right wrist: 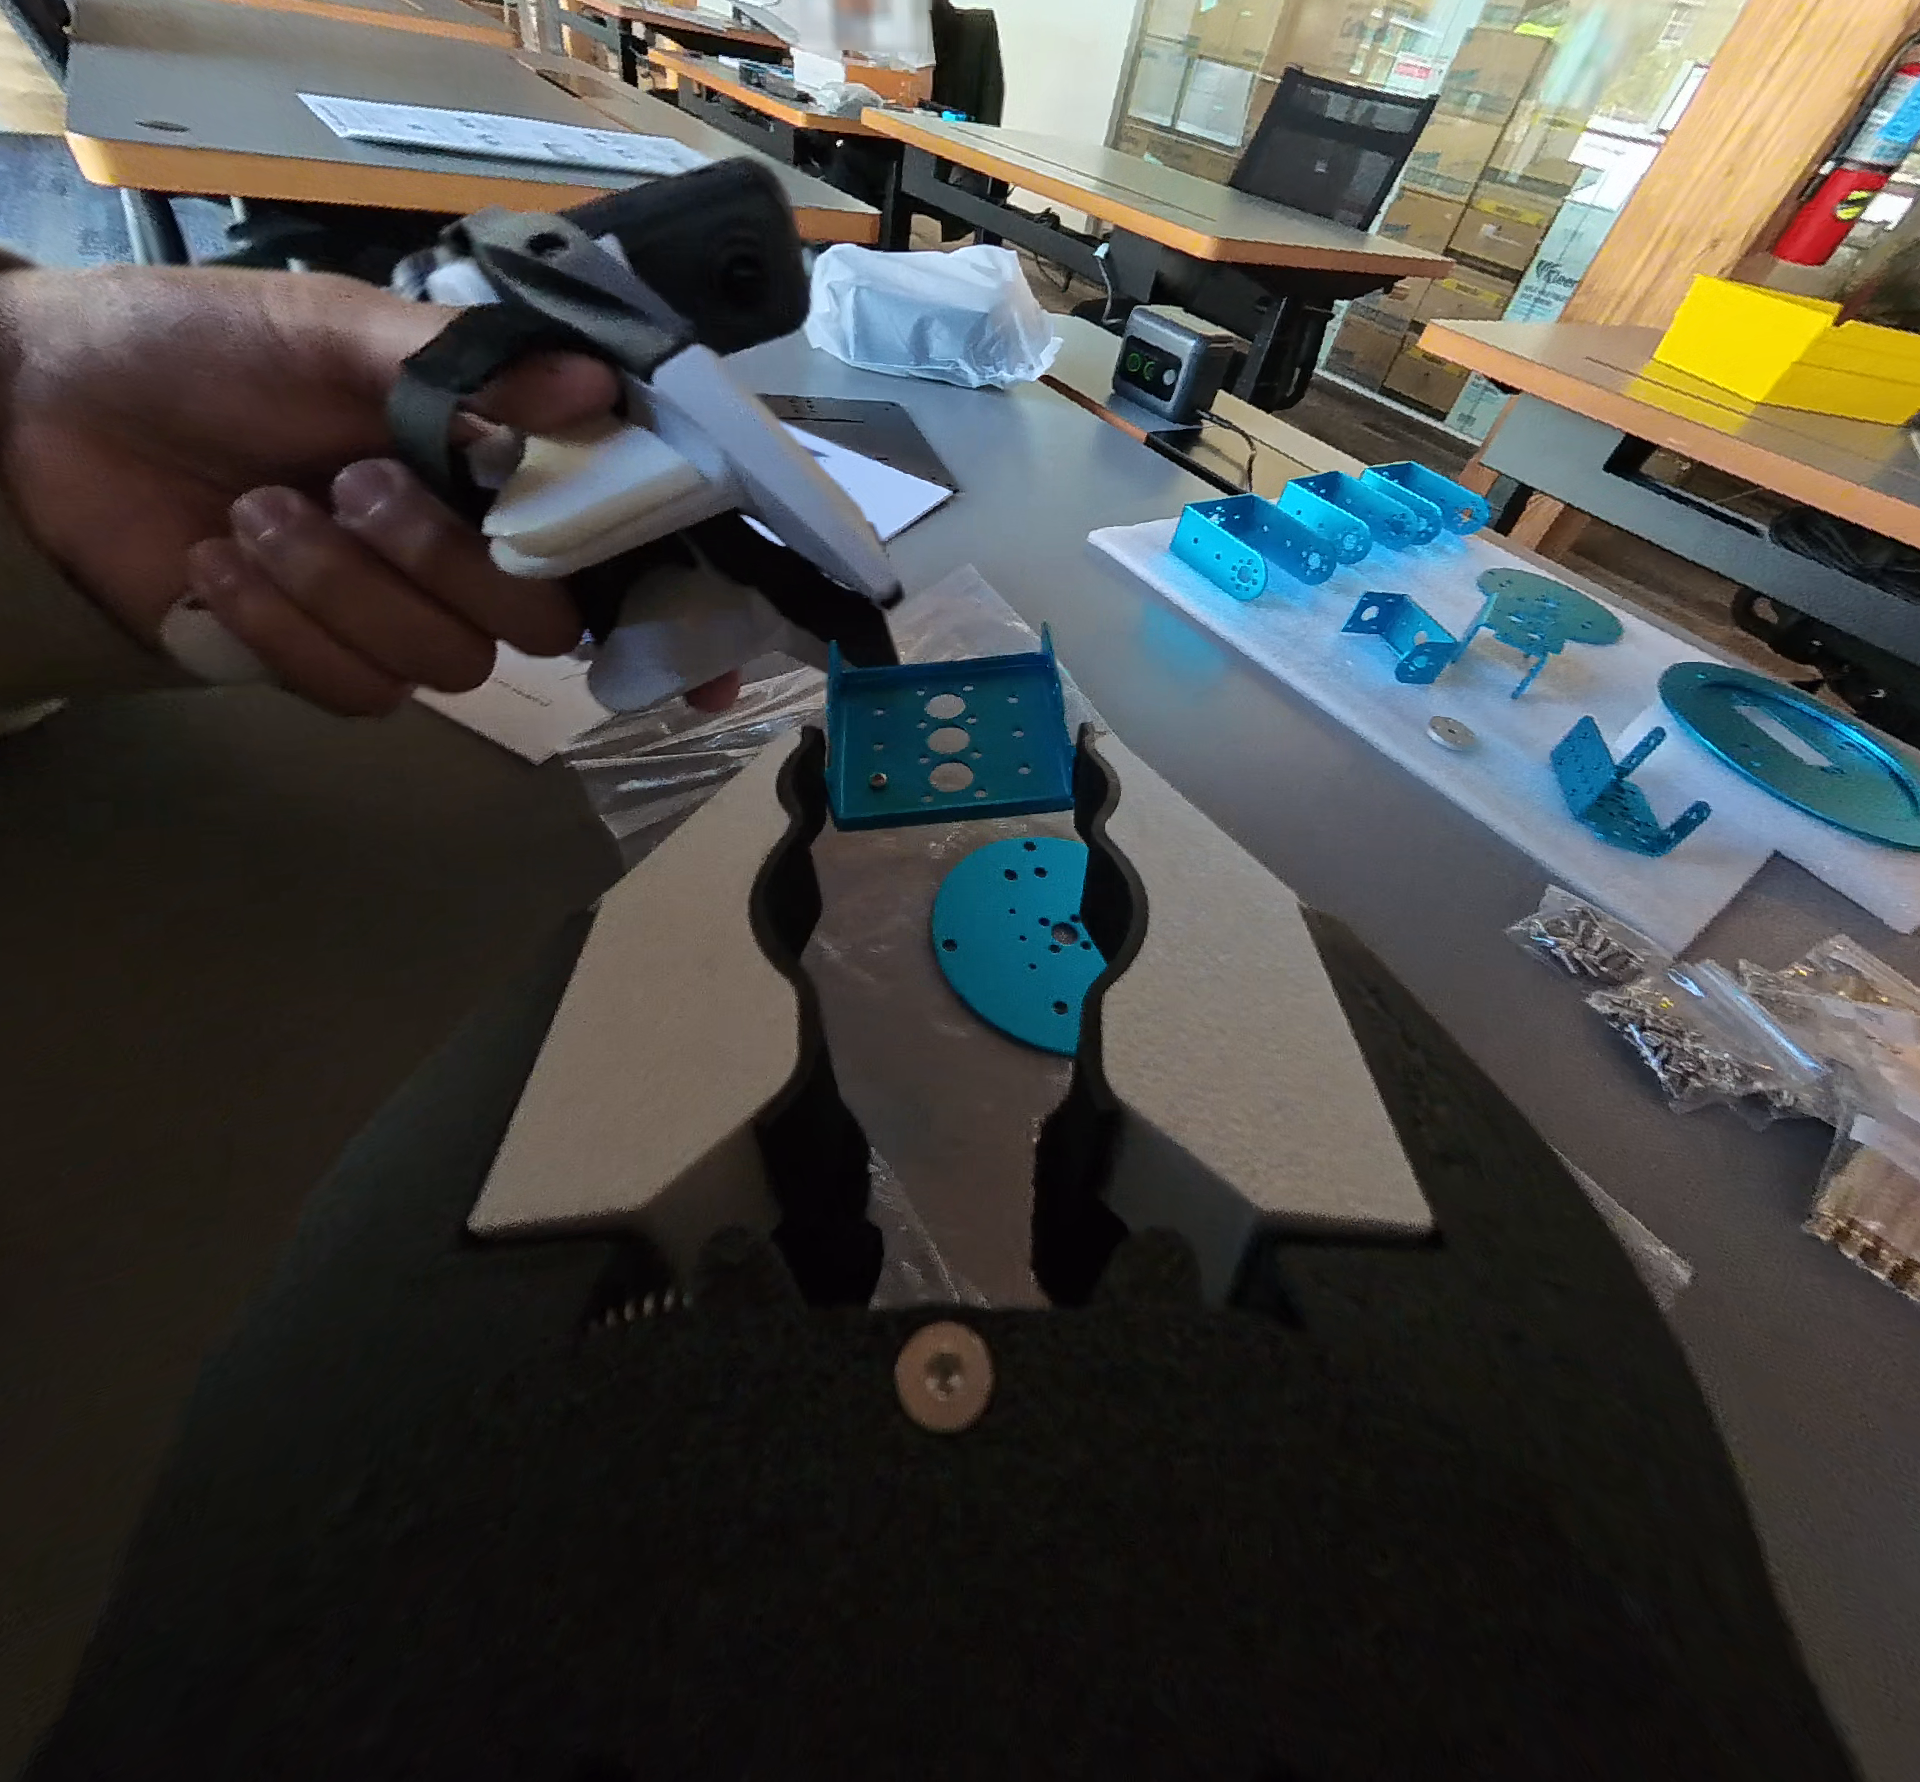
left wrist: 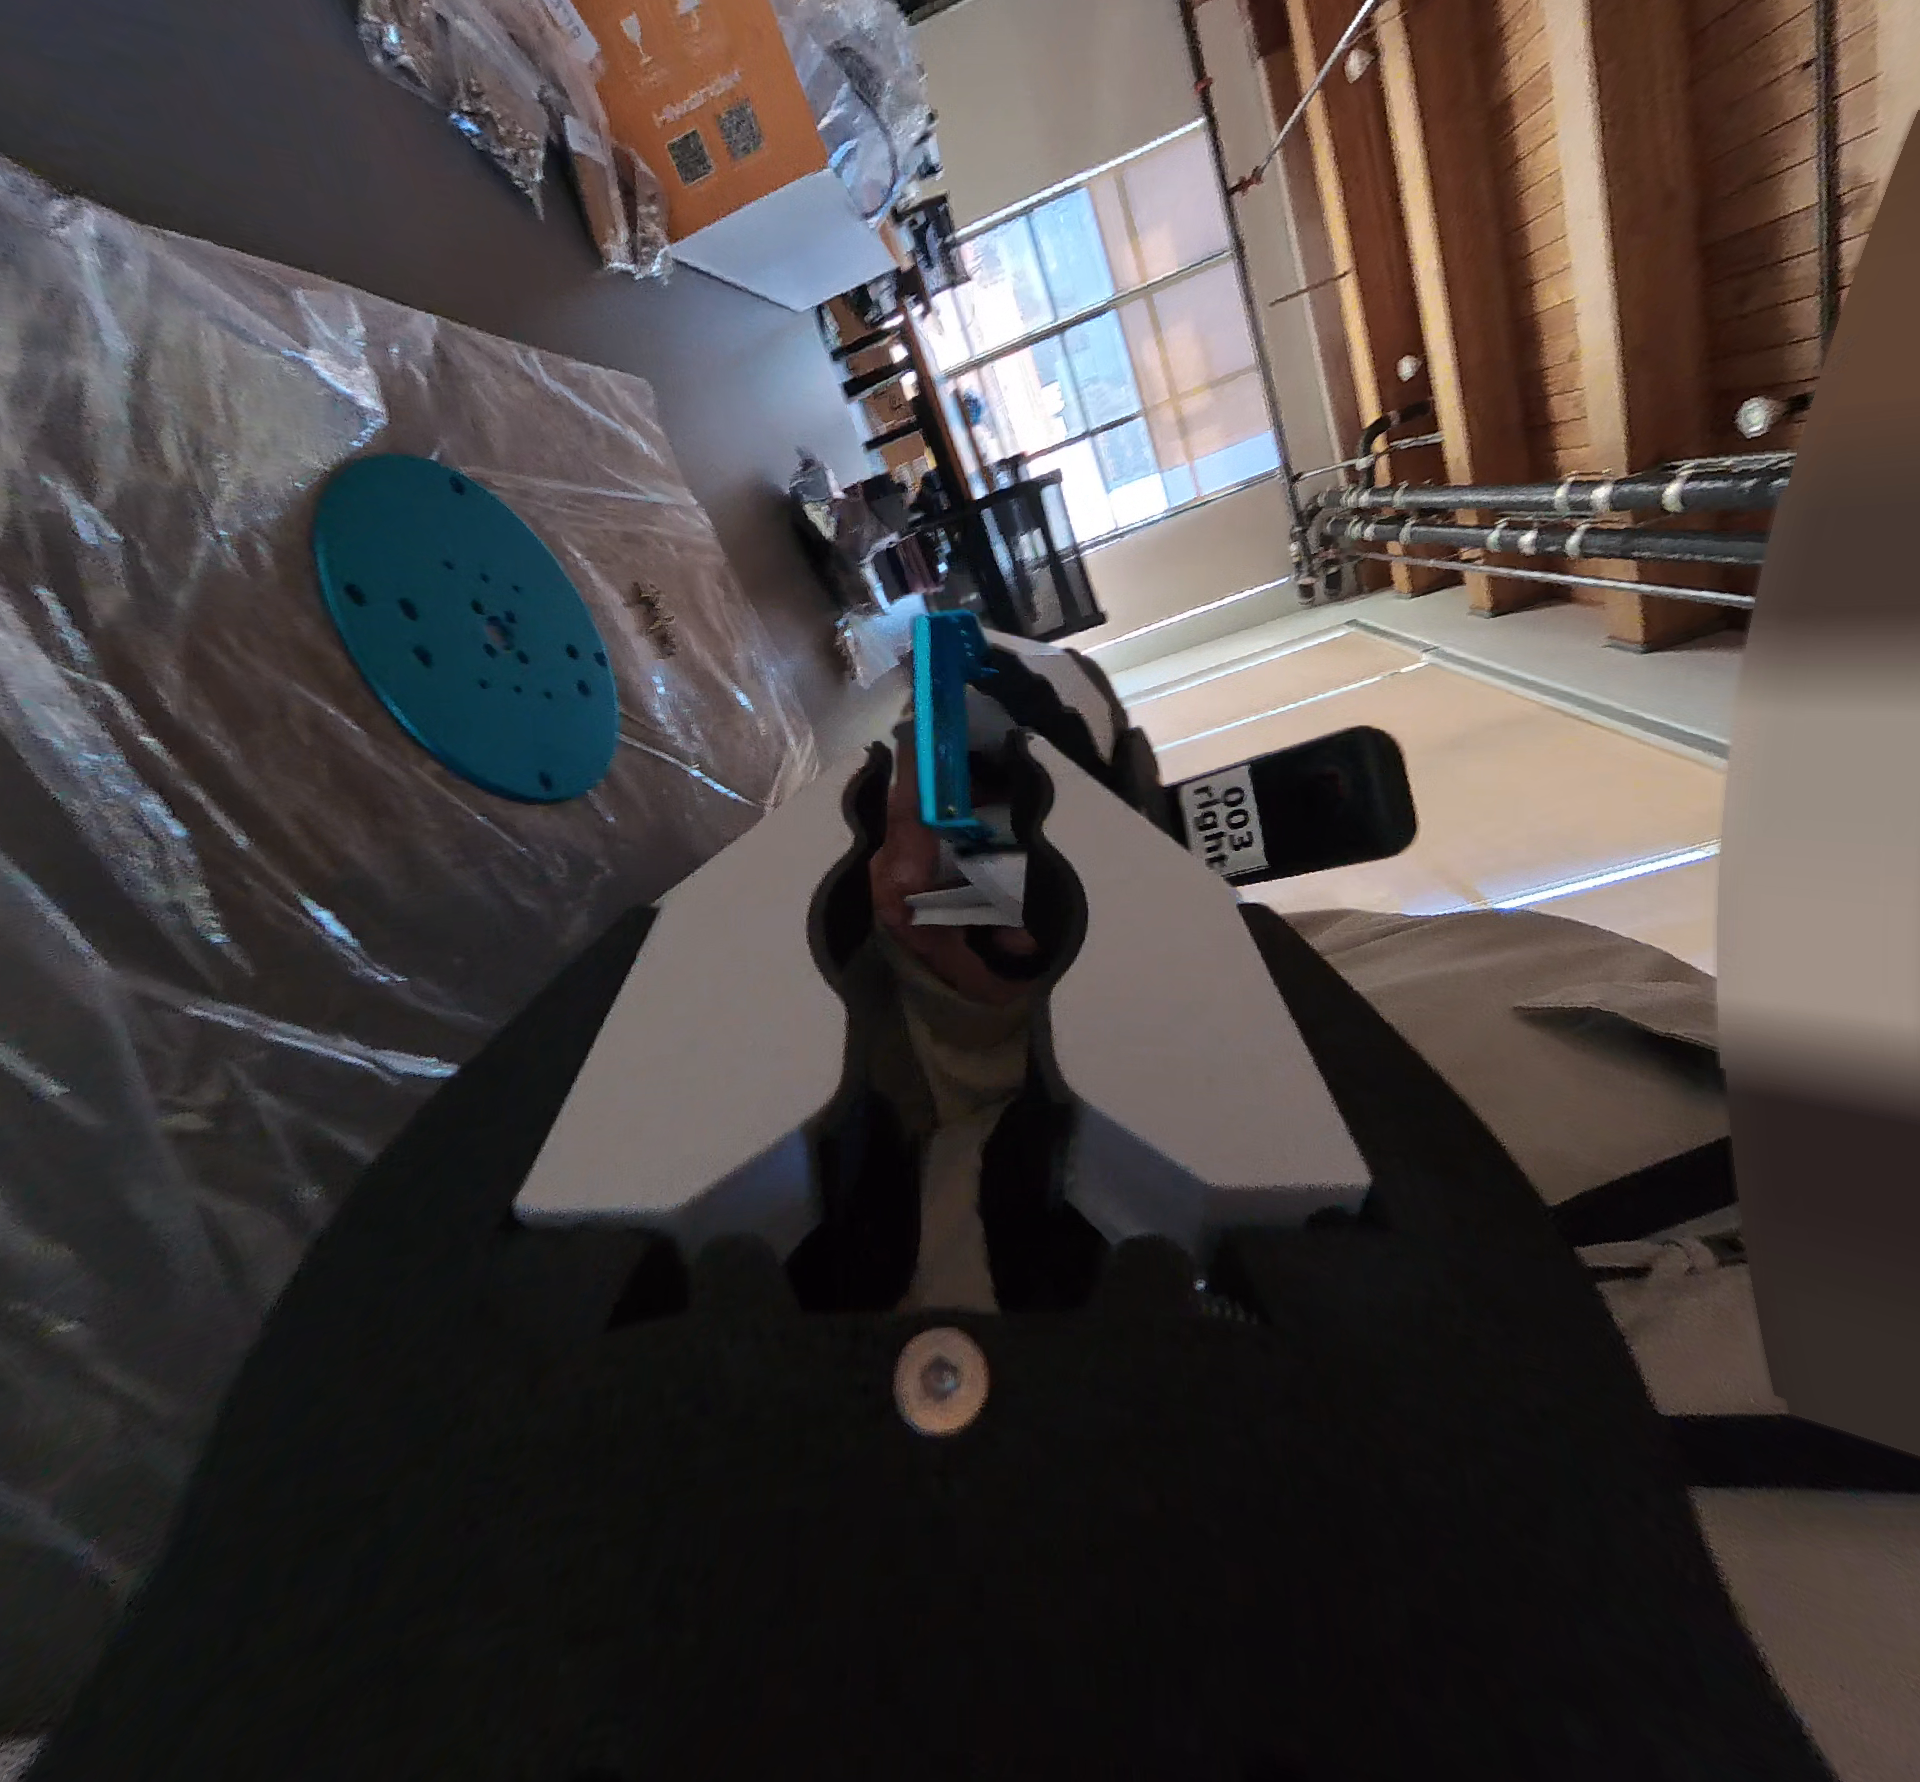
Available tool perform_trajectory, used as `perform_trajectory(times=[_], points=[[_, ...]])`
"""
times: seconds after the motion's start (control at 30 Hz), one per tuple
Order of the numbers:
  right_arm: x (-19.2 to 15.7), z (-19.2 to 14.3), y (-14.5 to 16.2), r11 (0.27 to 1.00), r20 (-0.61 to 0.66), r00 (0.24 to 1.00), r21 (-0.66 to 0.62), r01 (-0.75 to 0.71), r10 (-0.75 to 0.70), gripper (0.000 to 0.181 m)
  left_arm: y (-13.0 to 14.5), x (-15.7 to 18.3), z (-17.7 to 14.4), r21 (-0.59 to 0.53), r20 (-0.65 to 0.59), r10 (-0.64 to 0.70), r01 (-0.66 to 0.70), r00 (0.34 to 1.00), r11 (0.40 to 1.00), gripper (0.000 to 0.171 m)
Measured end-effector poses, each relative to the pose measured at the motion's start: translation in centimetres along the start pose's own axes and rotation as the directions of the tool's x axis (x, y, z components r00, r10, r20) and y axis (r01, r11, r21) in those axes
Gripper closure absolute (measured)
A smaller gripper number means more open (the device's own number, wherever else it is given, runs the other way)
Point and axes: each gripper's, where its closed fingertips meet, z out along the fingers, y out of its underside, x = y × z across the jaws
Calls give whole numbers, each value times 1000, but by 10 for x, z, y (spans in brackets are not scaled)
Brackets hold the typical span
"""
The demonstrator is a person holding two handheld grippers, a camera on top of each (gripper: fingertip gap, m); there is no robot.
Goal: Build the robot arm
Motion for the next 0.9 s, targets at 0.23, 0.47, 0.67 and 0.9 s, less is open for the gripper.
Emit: perform_trajectory(times=[0.23,0.47,0.67,0.9], points=[[-6,-1,-1,1000,56,998,16,-15,14,135,4,-9,2,-199,44,18,-9,999,980,151],[-5,2,6,1000,65,997,-15,-27,28,135,9,-12,13,-299,15,14,-9,1000,954,170],[-2,5,18,993,80,993,-87,-83,90,133,9,-28,17,-329,27,1,8,1000,944,170],[54,-35,50,960,19,996,-269,-75,83,153,5,-44,14,-334,55,16,4,998,943,170]])
